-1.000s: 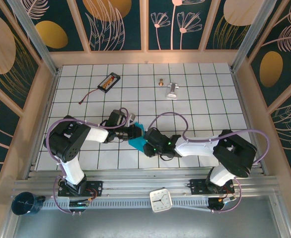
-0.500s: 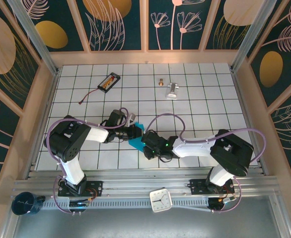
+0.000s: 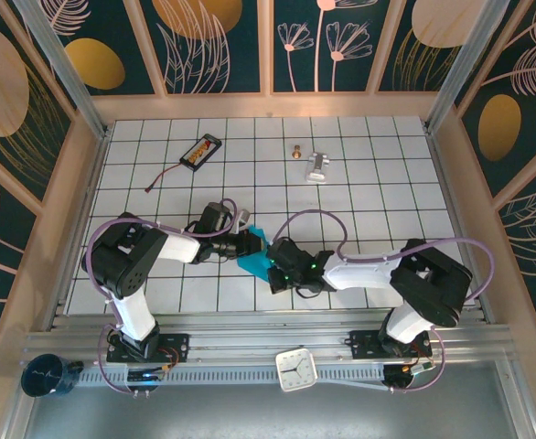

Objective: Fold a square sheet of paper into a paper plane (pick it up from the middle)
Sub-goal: Perform the fourth fold on the wing at the bottom-center of the table.

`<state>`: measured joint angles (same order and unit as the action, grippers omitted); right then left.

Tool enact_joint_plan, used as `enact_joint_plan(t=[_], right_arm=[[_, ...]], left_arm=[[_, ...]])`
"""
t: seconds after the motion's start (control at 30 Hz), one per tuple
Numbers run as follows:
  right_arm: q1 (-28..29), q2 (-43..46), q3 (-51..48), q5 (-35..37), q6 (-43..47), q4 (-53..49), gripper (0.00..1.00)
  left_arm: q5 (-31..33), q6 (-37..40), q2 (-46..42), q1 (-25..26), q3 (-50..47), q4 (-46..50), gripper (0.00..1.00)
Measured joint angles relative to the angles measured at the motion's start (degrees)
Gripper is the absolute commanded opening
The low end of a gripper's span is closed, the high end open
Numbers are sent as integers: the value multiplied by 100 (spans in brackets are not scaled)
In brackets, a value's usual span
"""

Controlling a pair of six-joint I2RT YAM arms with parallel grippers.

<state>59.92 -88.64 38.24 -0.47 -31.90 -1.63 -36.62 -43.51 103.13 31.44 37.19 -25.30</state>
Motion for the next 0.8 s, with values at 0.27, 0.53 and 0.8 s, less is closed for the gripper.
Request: enact_joint_plan(t=[0.27,0.53,0.8], right_arm=[[-509,262,-608,-1078,-195,968,0],[-758,299,-977,-1696,-474,1676,0],[-846,210,-1172,-1805,-667,2013,2]], left_arm=[[-15,0,11,0,0,-9,15],[-42,0,26,0,0,-28,15],[-46,0,33,0,2,-44,15]])
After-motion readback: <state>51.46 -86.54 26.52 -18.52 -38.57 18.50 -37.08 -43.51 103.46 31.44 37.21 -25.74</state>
